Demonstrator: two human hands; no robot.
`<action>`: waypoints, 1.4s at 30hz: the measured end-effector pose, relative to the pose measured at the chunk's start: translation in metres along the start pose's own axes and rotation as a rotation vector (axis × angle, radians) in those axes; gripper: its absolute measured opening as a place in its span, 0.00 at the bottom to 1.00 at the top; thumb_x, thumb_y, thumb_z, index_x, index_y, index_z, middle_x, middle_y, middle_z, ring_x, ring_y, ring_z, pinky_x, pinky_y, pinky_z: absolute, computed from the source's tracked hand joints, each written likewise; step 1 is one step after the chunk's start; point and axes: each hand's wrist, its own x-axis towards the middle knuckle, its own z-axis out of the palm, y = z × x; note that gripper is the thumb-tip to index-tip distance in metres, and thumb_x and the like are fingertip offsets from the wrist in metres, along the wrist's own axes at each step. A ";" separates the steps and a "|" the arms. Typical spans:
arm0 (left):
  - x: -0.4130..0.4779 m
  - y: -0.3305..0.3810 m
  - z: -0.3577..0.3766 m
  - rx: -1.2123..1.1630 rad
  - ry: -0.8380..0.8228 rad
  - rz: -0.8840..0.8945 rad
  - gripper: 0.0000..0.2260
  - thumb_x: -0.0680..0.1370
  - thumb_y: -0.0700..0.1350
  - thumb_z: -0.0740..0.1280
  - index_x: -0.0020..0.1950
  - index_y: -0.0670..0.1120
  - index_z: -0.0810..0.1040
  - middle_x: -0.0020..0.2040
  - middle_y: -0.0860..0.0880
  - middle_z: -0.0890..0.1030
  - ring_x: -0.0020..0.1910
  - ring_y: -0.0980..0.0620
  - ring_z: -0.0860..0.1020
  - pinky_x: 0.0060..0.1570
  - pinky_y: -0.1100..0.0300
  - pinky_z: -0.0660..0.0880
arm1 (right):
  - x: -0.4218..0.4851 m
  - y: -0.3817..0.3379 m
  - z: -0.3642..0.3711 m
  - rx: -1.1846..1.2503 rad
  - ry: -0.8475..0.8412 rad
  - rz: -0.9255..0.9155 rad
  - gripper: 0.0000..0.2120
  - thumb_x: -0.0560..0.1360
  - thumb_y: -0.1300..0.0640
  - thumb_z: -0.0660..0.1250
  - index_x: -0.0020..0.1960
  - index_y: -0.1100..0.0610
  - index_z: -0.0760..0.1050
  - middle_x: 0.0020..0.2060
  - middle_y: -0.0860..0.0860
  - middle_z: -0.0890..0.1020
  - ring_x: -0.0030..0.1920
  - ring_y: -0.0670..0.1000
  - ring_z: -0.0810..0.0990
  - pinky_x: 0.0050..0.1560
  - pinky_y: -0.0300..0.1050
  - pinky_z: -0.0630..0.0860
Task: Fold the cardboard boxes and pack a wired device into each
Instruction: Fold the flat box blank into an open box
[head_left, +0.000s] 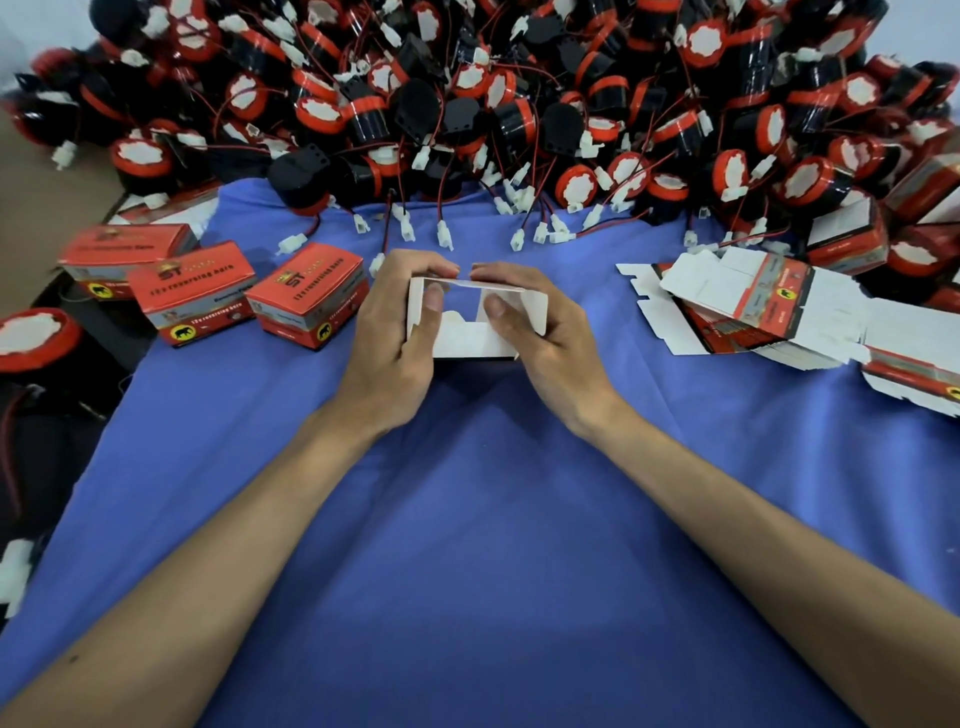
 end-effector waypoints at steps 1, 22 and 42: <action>-0.001 -0.001 0.000 0.003 -0.002 -0.005 0.11 0.81 0.38 0.55 0.57 0.33 0.73 0.54 0.40 0.77 0.54 0.43 0.76 0.58 0.51 0.72 | -0.001 0.001 0.001 -0.012 0.006 -0.002 0.10 0.79 0.62 0.64 0.56 0.51 0.77 0.54 0.41 0.79 0.57 0.40 0.76 0.59 0.33 0.69; -0.003 -0.003 -0.003 0.250 -0.152 0.174 0.34 0.78 0.68 0.53 0.62 0.36 0.71 0.59 0.42 0.76 0.57 0.45 0.75 0.57 0.46 0.71 | -0.003 0.004 0.000 -0.259 0.128 -0.086 0.11 0.75 0.67 0.64 0.57 0.61 0.77 0.51 0.49 0.79 0.52 0.45 0.78 0.54 0.35 0.73; -0.001 -0.008 -0.004 -0.037 -0.124 -0.054 0.11 0.79 0.45 0.61 0.62 0.47 0.68 0.58 0.51 0.73 0.57 0.54 0.73 0.59 0.52 0.70 | -0.007 -0.006 -0.003 -0.024 -0.223 0.080 0.28 0.77 0.44 0.52 0.74 0.43 0.47 0.70 0.50 0.66 0.71 0.49 0.62 0.71 0.50 0.61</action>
